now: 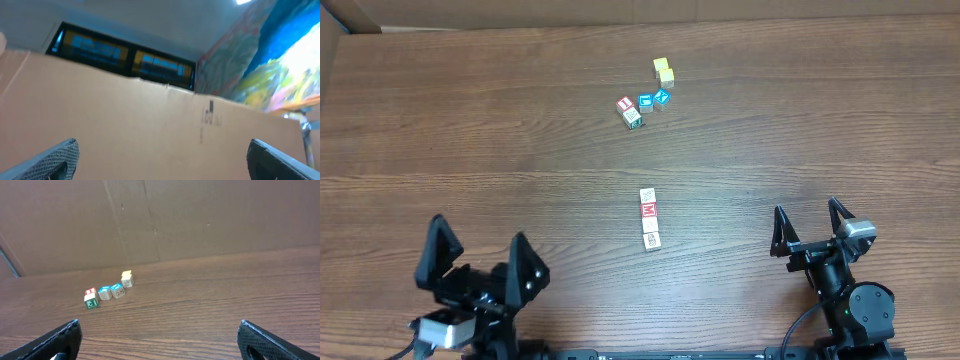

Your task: Flip 4 blocks

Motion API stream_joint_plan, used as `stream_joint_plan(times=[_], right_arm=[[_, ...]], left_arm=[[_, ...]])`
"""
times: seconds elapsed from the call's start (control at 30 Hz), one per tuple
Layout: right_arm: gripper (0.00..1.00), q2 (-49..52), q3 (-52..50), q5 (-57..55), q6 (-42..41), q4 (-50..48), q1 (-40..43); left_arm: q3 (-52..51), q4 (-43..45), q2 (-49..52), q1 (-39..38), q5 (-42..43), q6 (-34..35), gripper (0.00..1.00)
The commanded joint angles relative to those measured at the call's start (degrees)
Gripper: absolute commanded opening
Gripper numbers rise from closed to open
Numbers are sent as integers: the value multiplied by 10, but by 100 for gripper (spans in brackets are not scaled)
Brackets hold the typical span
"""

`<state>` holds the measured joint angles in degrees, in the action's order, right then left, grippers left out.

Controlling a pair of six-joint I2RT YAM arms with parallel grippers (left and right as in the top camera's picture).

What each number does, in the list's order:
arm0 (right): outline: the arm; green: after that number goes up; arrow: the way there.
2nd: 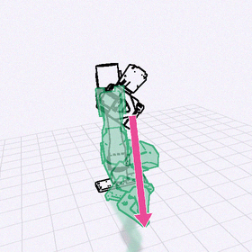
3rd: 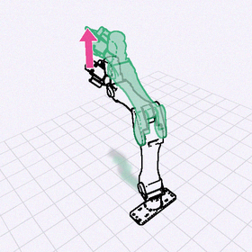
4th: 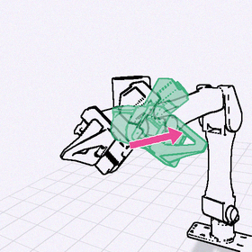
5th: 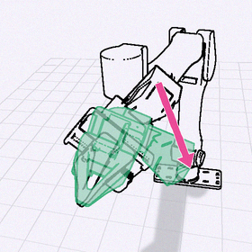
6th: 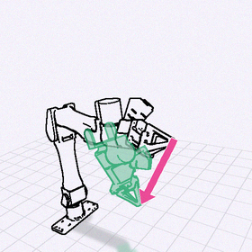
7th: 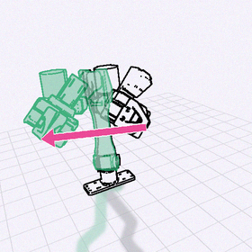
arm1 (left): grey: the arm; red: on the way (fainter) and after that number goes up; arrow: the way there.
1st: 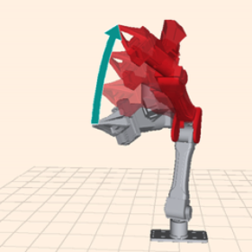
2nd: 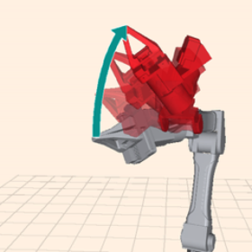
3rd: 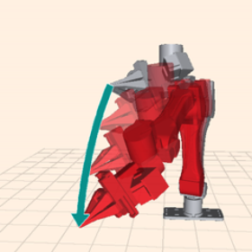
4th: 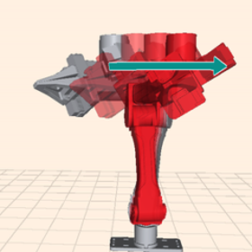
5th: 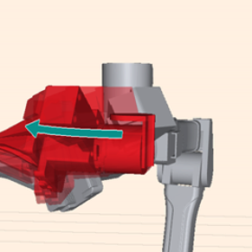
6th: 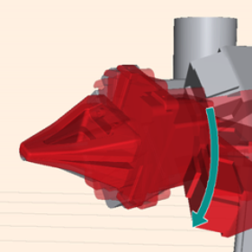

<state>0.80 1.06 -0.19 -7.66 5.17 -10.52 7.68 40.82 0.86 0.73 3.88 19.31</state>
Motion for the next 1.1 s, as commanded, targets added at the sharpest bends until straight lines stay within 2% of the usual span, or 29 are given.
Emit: stream_joint_plan(times=[0.0,0.47,0.63,0.77,1.07], right_arm=[[100,-6,-6,3,2,-3,2],[100,-6,-6,3,2,-3,2],[100,-6,-6,3,2,-3,2],[100,-6,-6,3,2,-3,2],[100,-6,-6,3,2,-3,2]], left_arm=[[-24,7,-6,0,-1,-9,100],[-73,12,-6,0,-14,-9,99],[-74,-35,-7,0,-15,-9,99],[-74,-124,-7,0,-16,-13,100],[-74,-427,-7,0,-51,-27,100]])
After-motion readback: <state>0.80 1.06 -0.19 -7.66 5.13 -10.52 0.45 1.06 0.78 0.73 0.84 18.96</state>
